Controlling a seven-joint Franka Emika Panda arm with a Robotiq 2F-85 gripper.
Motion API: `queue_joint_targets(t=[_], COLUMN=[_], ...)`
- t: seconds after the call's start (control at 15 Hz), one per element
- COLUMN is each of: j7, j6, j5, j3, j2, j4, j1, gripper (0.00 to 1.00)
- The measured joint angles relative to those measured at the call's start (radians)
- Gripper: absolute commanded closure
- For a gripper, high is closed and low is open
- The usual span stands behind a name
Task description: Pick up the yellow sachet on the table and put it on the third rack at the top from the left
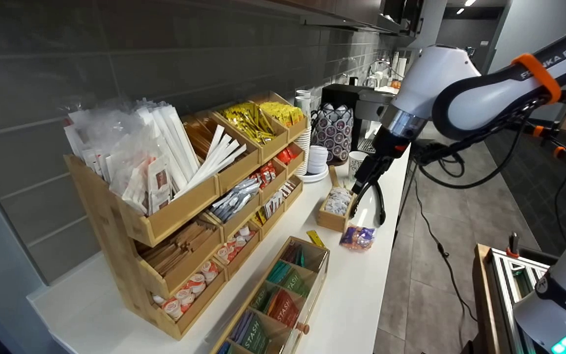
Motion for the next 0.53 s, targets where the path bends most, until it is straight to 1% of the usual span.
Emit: queue_joint_targets(t=[0.07,0.2,0.33,0.53], j7=[-0.012,-0.015,-0.015,-0.015], j6=[0.059,0.119,0.135,0.135], j5=[0.025,0.048,0.052,0.053], j3=[-0.009,-0.016,-0.016,-0.016], j2=[0.038,0.112,0.153,0.158], j4=[-0.008,-0.007,0.001,0.007], j1=[0.002,0.002,0.002,0.002], gripper=[0.00,0.00,0.00,0.00])
